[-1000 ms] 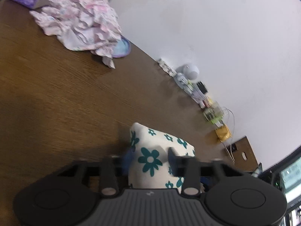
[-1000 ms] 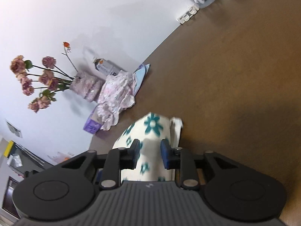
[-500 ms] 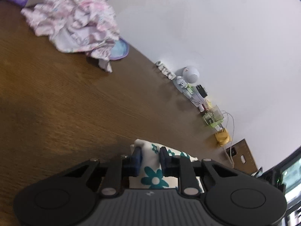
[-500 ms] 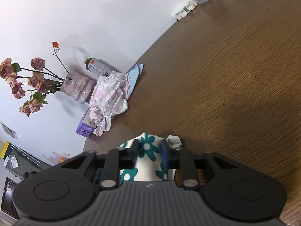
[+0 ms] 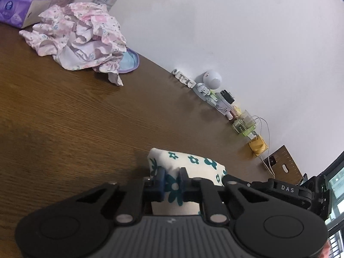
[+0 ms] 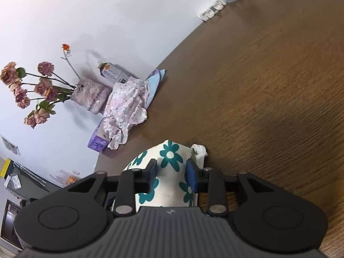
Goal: Fold clothes
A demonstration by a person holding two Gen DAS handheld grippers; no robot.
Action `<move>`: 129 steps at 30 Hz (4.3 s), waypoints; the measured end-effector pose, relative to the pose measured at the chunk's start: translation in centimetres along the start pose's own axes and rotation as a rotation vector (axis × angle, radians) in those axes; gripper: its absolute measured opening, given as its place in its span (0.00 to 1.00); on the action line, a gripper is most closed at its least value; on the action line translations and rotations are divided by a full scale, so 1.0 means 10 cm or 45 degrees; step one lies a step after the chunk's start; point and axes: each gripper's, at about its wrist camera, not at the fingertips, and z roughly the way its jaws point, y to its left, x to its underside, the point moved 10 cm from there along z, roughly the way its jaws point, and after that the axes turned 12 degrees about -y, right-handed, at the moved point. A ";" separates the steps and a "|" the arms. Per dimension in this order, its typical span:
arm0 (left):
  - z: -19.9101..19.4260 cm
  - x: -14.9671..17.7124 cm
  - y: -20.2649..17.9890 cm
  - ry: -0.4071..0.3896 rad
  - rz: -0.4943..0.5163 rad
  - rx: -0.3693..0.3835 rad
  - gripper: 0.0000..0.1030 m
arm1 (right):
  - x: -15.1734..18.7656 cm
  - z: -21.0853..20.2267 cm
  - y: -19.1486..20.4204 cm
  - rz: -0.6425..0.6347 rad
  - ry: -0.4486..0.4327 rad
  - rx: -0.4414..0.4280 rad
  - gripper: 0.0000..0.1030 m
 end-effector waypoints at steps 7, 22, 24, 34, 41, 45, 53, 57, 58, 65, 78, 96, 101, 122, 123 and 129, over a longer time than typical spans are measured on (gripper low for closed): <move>-0.21 -0.03 -0.08 -0.069 0.023 0.017 0.48 | 0.05 -0.12 0.05 -0.024 -0.009 -0.003 0.28; 0.12 -0.11 -0.11 -0.076 0.108 0.057 0.14 | -0.10 0.01 0.08 -0.004 -0.083 0.033 0.24; 0.12 -0.09 -0.13 -0.082 0.147 0.056 0.13 | -0.10 0.05 0.05 0.003 -0.078 0.034 0.16; 0.16 -0.16 -0.09 -0.069 0.102 0.025 0.25 | -0.11 0.00 0.03 0.035 -0.102 0.001 0.22; 0.20 -0.15 -0.08 -0.084 0.135 0.023 0.11 | -0.10 0.04 0.00 0.040 -0.092 0.016 0.19; 0.14 -0.17 -0.05 -0.111 0.068 0.036 0.25 | -0.09 -0.01 0.02 0.036 -0.094 0.001 0.18; -0.07 -0.01 -0.04 -0.027 -0.032 0.020 0.46 | 0.01 -0.19 0.12 0.000 -0.074 -0.029 0.33; -0.05 0.06 -0.05 -0.019 -0.006 0.009 0.30 | 0.10 -0.20 0.12 -0.025 -0.049 0.014 0.30; -0.05 0.06 -0.06 -0.027 0.010 0.010 0.29 | 0.10 -0.19 0.09 -0.021 -0.050 0.027 0.28; -0.19 0.08 -0.13 -0.076 0.052 0.004 0.53 | 0.17 -0.22 0.04 0.012 -0.054 0.013 0.21; -0.35 0.25 -0.15 -0.048 -0.010 0.012 0.36 | 0.38 -0.43 0.10 -0.043 -0.014 0.011 0.11; -0.66 0.35 -0.18 -0.043 -0.053 -0.028 0.32 | 0.58 -0.75 0.15 -0.039 -0.031 0.006 0.26; -0.65 0.40 -0.19 -0.029 -0.034 -0.037 0.26 | 0.64 -0.85 0.20 -0.098 -0.009 0.026 0.26; -0.78 0.41 -0.17 -0.042 -0.046 -0.046 0.34 | 0.79 -0.84 0.14 -0.080 0.013 -0.016 0.08; -0.80 0.39 -0.17 -0.052 -0.039 -0.055 0.37 | 0.79 -0.84 0.14 -0.079 0.015 -0.017 0.09; -0.98 0.22 -0.18 -0.143 0.000 -0.092 0.46 | 0.88 -0.82 0.30 -0.124 0.061 -0.052 0.10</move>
